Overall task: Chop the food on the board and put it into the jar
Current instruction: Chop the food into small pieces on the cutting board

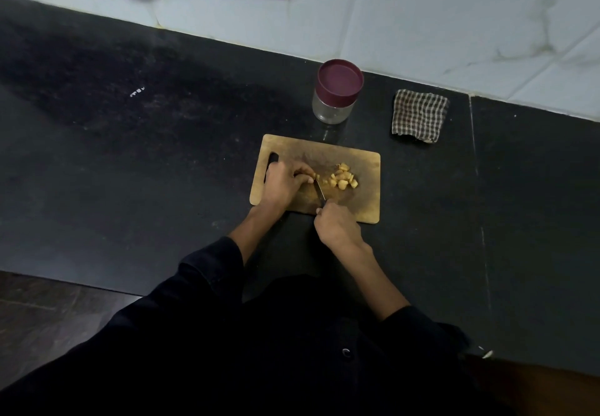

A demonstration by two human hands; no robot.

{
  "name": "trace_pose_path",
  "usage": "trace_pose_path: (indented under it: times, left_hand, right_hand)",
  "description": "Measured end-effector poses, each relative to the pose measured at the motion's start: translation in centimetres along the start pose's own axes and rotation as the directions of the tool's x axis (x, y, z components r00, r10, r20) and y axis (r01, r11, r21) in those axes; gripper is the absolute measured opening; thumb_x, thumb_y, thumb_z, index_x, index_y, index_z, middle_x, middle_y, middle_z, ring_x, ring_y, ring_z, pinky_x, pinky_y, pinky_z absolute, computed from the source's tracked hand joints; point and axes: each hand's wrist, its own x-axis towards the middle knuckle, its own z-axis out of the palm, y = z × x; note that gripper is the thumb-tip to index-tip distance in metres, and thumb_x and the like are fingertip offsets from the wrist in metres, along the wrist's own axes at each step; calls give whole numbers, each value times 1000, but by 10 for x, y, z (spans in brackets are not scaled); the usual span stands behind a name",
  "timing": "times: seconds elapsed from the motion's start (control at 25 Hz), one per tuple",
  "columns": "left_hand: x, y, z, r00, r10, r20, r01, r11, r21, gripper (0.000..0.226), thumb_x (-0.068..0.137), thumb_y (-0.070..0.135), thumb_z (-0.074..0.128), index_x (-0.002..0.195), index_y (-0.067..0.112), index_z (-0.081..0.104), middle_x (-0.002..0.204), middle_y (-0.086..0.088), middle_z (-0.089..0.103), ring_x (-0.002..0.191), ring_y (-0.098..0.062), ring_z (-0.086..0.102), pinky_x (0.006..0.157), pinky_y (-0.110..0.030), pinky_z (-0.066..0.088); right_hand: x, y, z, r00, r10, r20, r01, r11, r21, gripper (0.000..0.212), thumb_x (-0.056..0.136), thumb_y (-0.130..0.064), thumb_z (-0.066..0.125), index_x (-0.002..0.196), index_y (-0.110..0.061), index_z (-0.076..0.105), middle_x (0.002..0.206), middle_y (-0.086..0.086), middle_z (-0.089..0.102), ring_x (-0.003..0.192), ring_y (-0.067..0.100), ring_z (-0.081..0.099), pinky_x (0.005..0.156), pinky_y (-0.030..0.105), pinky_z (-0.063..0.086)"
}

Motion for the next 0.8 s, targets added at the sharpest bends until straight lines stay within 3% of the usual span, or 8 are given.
trace_pose_path:
  times: [0.08,0.2,0.4,0.64,0.8]
  left_hand:
    - [0,-2,0,1000,7,10,-7,1000,-8,11,79,2,70,87,8,74,89,0,73,86,-3,64,82,-11,48]
    - [-1,-2,-1,1000,25,12,-24,999,-32,11,80,1,69,88,7,74,89,-1,73,85,-4,65,81,-10,48]
    - [-2,-2,-2,998,57,16,-57,998,-31,11,80,1,70,89,4,74,91,-3,73,84,-4,64,79,-6,47]
    - [-5,-7,1,997,74,21,-74,997,-15,14,80,0,69,93,5,74,96,-5,72,92,-11,66,86,-19,51]
    - [-6,-5,-1,1000,12,29,-10,998,-57,35,82,0,67,115,9,64,96,-3,71,91,-7,66,85,-17,51]
  right_hand:
    - [4,2,-4,998,19,54,-24,996,81,28,103,-31,40,120,-10,50,108,10,59,92,27,63,70,41,57]
    - [3,8,-1,993,42,113,-71,961,268,33,104,-35,39,126,-13,46,104,11,59,77,24,62,45,30,50]
    - [3,16,2,990,63,128,-122,836,536,29,102,-35,42,118,-12,50,76,5,52,51,17,48,44,29,42]
    - [-3,28,-3,994,14,109,-75,805,588,23,103,-33,43,116,-17,51,69,3,48,46,14,43,42,28,39]
    - [-7,28,-2,999,-15,32,-2,885,466,27,103,-35,41,118,-15,50,84,7,55,53,17,52,39,26,42]
